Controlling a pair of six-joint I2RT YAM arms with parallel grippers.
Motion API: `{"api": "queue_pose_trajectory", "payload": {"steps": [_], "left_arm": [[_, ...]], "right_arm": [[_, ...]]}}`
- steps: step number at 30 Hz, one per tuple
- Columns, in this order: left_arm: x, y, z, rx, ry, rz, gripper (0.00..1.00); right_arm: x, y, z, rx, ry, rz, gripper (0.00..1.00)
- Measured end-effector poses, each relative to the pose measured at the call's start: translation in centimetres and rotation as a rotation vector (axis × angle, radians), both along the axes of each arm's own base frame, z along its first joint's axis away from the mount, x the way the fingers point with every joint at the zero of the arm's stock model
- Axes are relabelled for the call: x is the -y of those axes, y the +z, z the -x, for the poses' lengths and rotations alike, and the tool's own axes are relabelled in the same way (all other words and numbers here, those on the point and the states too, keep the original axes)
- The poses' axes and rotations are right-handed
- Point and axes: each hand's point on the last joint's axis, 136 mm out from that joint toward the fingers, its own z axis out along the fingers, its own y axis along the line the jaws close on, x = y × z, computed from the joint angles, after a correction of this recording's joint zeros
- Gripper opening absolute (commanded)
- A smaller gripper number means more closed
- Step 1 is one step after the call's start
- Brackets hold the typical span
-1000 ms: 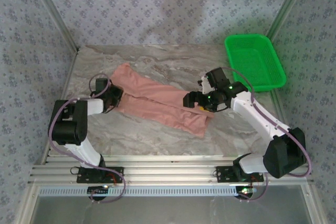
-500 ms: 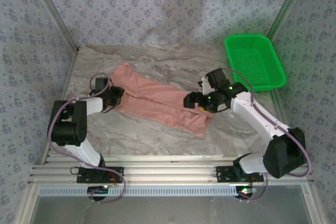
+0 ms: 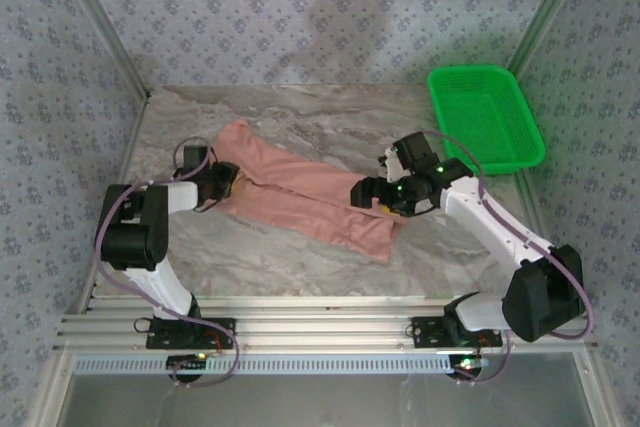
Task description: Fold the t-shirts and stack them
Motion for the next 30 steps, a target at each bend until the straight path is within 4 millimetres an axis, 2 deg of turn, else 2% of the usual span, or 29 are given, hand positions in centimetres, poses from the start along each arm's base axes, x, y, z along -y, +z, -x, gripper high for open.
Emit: {"api": "queue_pose_trajectory", "payload": {"steps": [10,14,21,30], "left_arm": [[0.2,-0.1,-0.6,0.0,-0.005,0.01,0.09],[0.2,-0.3,-0.4,-0.011,-0.007,0.007,0.02],[0.2,-0.2,0.3,-0.041,-0.011,0.002,0.0],[-0.1,2.2,1.4,-0.027,-0.033,-0.022,0.0]], "right_arm": [[0.1,-0.4,0.2,-0.009,0.0,0.004,0.93],[0.1,-0.3,0.1,-0.007,0.0,0.003,0.93],[0.1,-0.3,0.1,-0.005,-0.001,0.003,0.93],[0.0,-0.2,-0.1,0.001,-0.002,0.0,0.94]]}}
